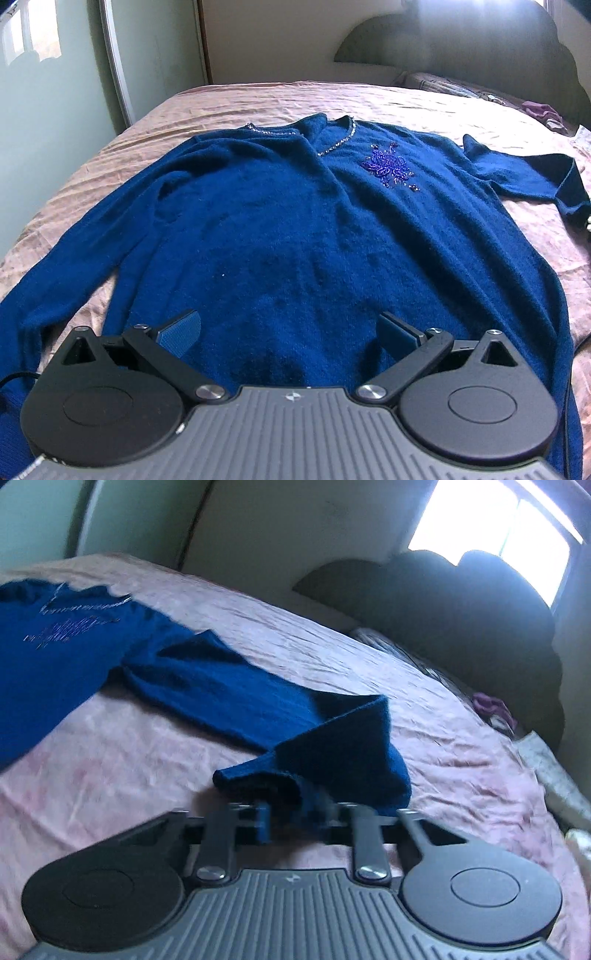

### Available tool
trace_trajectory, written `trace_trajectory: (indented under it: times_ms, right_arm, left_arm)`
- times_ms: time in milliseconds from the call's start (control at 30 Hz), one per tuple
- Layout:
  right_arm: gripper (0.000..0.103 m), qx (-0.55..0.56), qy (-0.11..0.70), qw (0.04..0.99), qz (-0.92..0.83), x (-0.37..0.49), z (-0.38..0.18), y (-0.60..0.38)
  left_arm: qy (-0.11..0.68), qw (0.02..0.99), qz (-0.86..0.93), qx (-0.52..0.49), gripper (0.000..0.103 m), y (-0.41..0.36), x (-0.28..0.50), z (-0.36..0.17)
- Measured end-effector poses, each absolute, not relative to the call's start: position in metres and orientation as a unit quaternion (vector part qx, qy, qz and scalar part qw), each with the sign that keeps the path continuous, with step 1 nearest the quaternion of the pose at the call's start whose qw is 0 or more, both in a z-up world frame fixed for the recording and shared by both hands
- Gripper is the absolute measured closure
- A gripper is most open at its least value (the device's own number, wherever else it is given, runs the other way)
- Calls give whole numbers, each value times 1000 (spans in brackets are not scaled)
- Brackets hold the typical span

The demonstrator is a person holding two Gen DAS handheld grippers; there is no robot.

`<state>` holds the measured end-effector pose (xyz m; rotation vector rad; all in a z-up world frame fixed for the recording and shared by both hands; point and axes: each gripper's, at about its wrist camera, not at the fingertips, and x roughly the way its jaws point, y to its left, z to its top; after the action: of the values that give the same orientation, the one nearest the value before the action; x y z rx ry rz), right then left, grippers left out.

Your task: Fold small clothes

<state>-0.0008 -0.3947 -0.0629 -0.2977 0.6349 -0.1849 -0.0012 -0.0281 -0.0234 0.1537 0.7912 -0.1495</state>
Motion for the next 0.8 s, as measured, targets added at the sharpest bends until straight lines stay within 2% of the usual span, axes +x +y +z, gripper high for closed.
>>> trace_trajectory:
  times_ms: [100, 333, 433, 600, 800]
  right_arm:
    - [96, -105, 291, 946, -100, -1, -55, -402]
    - [96, 108, 242, 963, -44, 2, -19, -425]
    - [96, 163, 232, 959, -16, 13, -8, -422]
    - [96, 198, 226, 953, 32, 32, 4, -397]
    - [96, 190, 230, 951, 78, 65, 15, -351]
  left_arm:
    - [386, 917, -70, 76, 1, -28, -1, -25]
    - [377, 920, -61, 85, 1, -28, 1, -23]
    - [371, 922, -56, 91, 1, -29, 5, -22]
    - [369, 924, -36, 96, 1, -26, 18, -23]
    - [380, 920, -23, 90, 1, -17, 26, -27]
